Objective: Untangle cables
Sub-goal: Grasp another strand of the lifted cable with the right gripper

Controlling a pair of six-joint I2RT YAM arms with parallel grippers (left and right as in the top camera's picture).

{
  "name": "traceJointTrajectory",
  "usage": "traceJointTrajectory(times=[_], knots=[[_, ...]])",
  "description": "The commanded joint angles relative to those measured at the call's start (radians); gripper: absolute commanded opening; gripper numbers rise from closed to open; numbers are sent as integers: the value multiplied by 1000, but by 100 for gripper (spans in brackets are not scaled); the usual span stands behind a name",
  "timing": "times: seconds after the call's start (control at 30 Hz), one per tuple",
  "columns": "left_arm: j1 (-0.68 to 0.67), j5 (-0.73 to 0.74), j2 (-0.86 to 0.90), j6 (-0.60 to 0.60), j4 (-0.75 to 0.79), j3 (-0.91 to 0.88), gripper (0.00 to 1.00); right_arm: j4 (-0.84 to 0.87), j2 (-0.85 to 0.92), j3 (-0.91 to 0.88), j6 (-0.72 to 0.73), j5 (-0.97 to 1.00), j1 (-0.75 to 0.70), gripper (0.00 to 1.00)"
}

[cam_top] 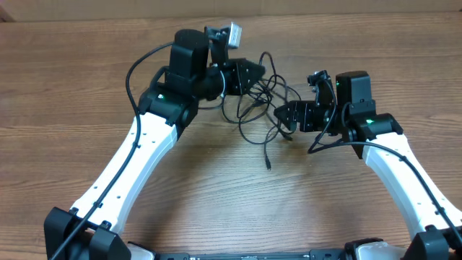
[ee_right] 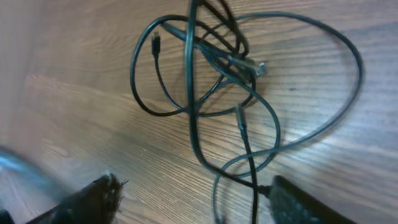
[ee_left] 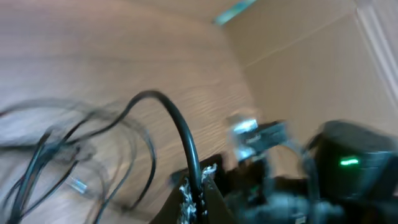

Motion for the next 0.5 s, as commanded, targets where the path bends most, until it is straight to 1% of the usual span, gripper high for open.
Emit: traceJointTrajectory(times=[0.0, 0.03, 0.07, 0.1, 0.13, 0.3, 0.4, 0.43, 0.47], knots=[[-2, -153, -27, 81, -99, 22, 4, 0, 2, 26, -3, 13, 4, 48], [3, -174, -27, 97, -116, 22, 4, -4, 2, 26, -3, 25, 4, 34], [11, -176, -29, 114, -121, 22, 4, -8, 2, 26, -3, 41, 4, 18], [18, -176, -32, 115, -120, 22, 4, -13, 2, 26, -3, 59, 4, 7], [27, -177, -38, 117, -117, 22, 4, -18, 2, 26, -3, 75, 4, 4], [93, -179, -80, 117, -109, 27, 4, -56, 2, 26, -3, 196, 4, 4], [126, -165, -108, 117, -119, 27, 4, -58, 2, 26, 33, 207, 4, 4], [134, -147, -116, 116, -124, 27, 4, -48, 2, 26, 47, 178, 4, 11], [138, -129, -122, 117, -128, 27, 4, -35, 2, 26, 47, 135, 4, 22]])
